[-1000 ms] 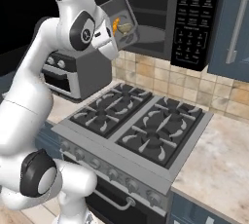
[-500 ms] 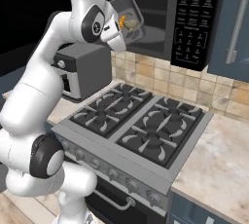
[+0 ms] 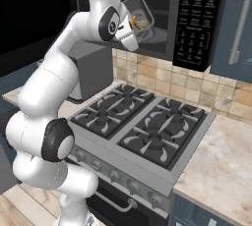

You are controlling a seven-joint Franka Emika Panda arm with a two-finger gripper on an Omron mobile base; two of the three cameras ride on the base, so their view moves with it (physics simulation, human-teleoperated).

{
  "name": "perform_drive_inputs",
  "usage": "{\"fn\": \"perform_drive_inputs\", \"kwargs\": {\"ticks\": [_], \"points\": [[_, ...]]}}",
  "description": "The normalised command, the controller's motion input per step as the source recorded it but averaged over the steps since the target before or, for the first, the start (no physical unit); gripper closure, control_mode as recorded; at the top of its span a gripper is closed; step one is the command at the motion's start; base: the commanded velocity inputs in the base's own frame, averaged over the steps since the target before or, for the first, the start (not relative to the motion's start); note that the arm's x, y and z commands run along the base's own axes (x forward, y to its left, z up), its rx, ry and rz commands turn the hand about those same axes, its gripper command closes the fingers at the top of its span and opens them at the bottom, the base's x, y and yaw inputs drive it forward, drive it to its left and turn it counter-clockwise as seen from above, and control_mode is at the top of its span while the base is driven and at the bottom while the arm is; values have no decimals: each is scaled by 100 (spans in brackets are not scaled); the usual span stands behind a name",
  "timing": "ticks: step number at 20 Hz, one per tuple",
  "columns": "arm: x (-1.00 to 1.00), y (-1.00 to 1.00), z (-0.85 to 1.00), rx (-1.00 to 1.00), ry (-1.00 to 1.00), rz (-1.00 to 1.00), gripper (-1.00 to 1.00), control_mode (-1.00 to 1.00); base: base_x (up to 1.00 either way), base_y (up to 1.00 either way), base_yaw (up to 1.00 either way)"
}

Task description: Place the tupperware containing the shrimp and mushroom meal in the microwave. Close the microwave door and press the start button to reheat the meal.

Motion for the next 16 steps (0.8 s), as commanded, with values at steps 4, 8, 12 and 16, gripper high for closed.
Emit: {"fn": "perform_drive_inputs", "kwargs": {"ticks": [4, 8, 12, 16], "points": [[61, -11, -8, 0, 0, 0, 100, -100, 0, 0, 0], [65, -2, 0, 0, 5, 0, 100, -100, 0, 0, 0], [60, 0, 0, 0, 7, -1, 100, -100, 0, 0, 0], [55, 0, 0, 0, 8, -3, 100, -100, 0, 0, 0]]}}
